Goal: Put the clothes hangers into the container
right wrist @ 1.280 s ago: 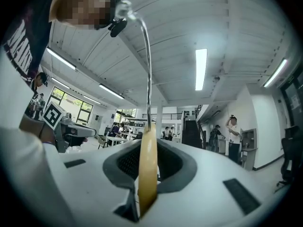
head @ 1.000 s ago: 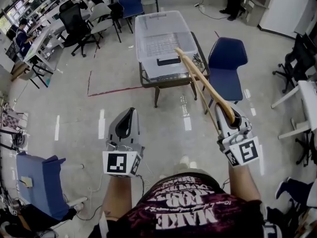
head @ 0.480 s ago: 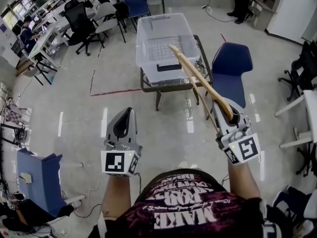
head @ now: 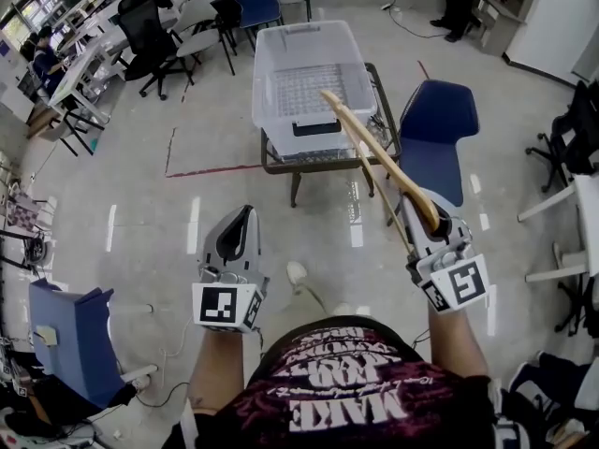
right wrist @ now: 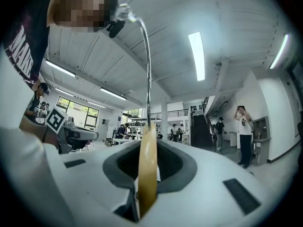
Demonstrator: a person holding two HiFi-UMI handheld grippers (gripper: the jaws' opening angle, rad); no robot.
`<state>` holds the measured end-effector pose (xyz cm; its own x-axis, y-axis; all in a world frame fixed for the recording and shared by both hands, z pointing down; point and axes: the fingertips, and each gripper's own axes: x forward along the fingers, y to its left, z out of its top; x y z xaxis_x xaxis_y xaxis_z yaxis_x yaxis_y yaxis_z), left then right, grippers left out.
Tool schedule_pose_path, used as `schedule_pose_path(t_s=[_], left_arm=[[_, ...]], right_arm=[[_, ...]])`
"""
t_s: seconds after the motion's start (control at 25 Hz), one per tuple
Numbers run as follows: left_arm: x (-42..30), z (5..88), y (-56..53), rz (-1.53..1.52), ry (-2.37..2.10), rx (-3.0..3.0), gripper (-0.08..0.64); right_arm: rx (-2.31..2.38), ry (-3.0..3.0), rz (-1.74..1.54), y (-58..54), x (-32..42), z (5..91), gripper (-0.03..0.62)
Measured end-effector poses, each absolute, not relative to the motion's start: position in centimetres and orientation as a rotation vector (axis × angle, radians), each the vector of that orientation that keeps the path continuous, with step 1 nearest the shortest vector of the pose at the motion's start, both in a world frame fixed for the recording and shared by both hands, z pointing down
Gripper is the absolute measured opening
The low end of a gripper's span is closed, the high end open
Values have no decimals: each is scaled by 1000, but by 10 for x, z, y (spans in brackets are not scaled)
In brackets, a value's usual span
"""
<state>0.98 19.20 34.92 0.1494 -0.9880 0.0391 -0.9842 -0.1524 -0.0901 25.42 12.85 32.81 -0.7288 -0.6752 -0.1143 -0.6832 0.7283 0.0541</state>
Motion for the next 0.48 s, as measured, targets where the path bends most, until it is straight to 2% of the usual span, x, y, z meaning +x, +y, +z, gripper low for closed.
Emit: schedule_pose_path(t_s=[0.48], left_arm=[[-28, 352, 115, -88, 1978, -2378, 6]], right_arm=[[-1153, 2843, 162, 63, 213, 328, 60]])
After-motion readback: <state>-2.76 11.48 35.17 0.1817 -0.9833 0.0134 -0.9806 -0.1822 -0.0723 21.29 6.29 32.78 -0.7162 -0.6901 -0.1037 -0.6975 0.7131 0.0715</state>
